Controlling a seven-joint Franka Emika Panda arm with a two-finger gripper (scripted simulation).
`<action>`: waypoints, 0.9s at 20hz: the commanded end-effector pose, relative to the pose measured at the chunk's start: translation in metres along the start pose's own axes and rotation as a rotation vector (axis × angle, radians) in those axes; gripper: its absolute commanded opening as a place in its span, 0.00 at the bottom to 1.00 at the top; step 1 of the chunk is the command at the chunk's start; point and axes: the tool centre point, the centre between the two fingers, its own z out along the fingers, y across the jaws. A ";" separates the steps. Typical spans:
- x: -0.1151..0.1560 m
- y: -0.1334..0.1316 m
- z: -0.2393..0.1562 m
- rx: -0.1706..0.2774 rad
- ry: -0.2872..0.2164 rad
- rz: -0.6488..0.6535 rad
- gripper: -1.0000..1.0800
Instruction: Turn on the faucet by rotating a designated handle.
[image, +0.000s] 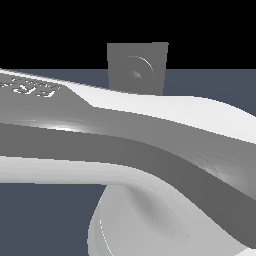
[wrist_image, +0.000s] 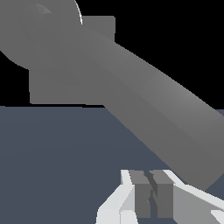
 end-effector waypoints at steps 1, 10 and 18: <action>0.021 0.010 0.003 -0.004 0.036 -0.008 0.00; 0.048 0.035 0.003 -0.007 0.045 -0.018 0.00; 0.070 0.056 0.002 -0.010 0.054 -0.026 0.00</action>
